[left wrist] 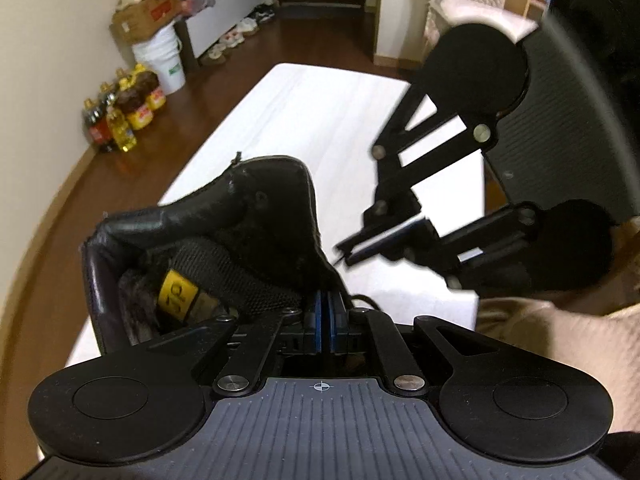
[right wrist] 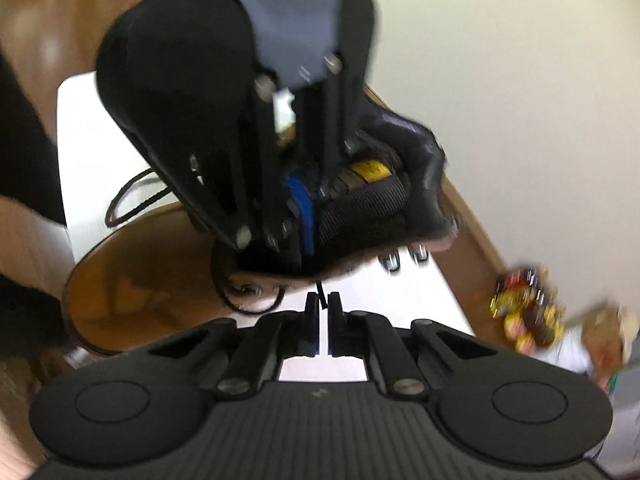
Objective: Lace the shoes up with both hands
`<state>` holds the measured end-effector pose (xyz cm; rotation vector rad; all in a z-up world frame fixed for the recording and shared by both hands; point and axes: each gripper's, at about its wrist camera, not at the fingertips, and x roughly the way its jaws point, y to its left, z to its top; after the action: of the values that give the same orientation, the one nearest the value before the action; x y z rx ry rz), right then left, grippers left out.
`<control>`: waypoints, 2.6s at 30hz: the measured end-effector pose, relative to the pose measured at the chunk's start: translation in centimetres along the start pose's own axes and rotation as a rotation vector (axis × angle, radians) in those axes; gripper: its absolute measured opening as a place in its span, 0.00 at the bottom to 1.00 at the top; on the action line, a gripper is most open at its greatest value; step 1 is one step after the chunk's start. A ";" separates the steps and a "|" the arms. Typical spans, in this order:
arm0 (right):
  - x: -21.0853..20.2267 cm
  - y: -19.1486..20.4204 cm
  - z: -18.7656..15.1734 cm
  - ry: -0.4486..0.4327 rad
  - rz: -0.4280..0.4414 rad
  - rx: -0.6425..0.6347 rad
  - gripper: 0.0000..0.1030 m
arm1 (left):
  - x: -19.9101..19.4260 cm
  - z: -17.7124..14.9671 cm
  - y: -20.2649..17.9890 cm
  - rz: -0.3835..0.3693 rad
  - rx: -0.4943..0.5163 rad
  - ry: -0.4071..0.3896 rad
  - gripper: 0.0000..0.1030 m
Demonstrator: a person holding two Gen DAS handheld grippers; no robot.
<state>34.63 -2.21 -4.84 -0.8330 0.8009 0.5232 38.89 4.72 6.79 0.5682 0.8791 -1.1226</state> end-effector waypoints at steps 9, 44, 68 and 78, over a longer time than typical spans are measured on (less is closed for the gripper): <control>4.0 -2.9 -12.8 0.556 -0.165 0.303 0.03 | -6.4 -5.7 5.0 0.084 -0.074 0.017 0.15; 0.5 0.8 -8.4 0.285 0.019 0.349 0.02 | -0.5 -9.4 0.3 0.017 0.213 0.187 0.03; -0.2 3.4 -7.3 0.308 0.284 0.462 0.02 | 1.2 -10.6 -3.5 -0.137 0.263 0.248 0.02; -3.5 -1.9 -6.5 0.200 0.535 0.846 0.02 | -0.1 -10.8 -2.0 -0.086 0.139 0.234 0.03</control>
<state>31.21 -8.91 -3.93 0.1285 1.3097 0.5018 33.67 12.42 1.05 0.7944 1.0396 -1.2174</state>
